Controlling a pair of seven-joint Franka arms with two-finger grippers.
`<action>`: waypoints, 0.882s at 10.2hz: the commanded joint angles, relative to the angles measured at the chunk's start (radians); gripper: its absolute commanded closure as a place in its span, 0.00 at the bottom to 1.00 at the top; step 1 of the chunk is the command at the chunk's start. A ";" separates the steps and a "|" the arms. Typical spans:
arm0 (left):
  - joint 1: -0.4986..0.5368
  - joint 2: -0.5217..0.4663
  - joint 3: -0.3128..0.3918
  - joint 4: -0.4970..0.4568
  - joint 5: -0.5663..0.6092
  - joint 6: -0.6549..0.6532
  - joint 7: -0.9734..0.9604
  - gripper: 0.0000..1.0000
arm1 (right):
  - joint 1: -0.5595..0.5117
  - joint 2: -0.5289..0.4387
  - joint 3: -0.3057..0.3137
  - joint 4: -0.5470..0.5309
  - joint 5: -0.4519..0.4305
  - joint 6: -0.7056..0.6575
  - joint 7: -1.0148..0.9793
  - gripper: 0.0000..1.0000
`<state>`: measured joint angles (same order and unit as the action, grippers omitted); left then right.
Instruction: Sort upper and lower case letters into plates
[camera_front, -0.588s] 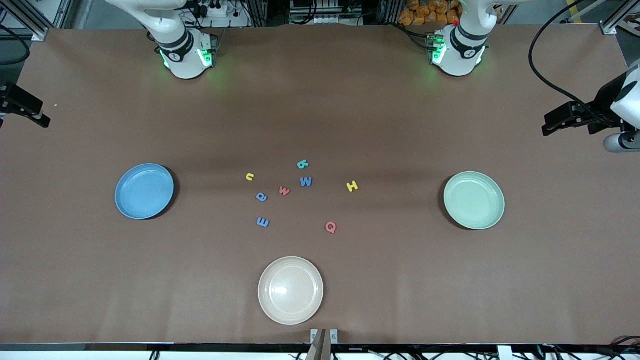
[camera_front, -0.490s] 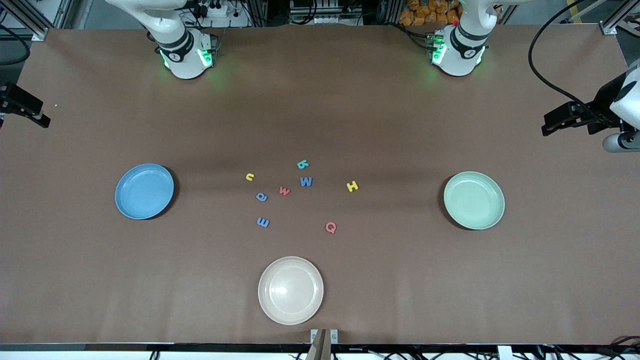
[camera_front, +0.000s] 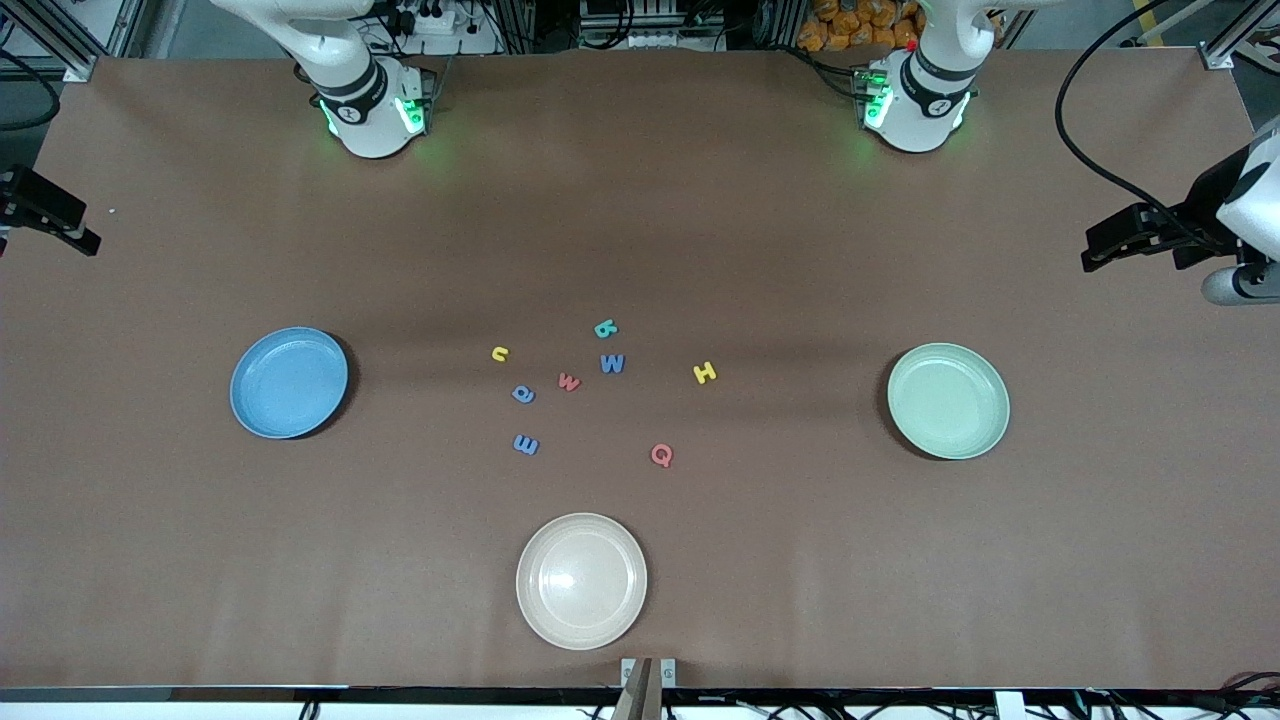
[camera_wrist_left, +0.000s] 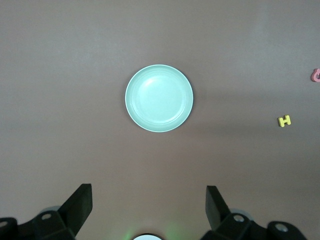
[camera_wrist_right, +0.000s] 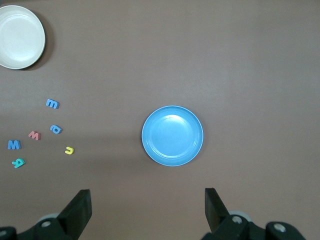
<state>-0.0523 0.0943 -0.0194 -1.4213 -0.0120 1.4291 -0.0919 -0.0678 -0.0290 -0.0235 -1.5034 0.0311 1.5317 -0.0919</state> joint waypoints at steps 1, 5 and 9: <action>-0.006 0.004 -0.074 -0.002 0.018 0.001 0.008 0.00 | -0.018 0.001 0.011 0.012 -0.007 -0.002 -0.009 0.00; -0.012 0.131 -0.276 0.004 -0.012 0.074 -0.275 0.00 | -0.013 0.001 0.011 0.012 -0.002 -0.001 -0.008 0.00; -0.125 0.347 -0.301 0.004 -0.014 0.311 -0.557 0.00 | -0.009 0.021 0.013 0.012 -0.003 0.002 -0.014 0.00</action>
<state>-0.1629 0.3627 -0.3193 -1.4408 -0.0145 1.6816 -0.5921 -0.0682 -0.0200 -0.0190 -1.5029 0.0313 1.5336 -0.0924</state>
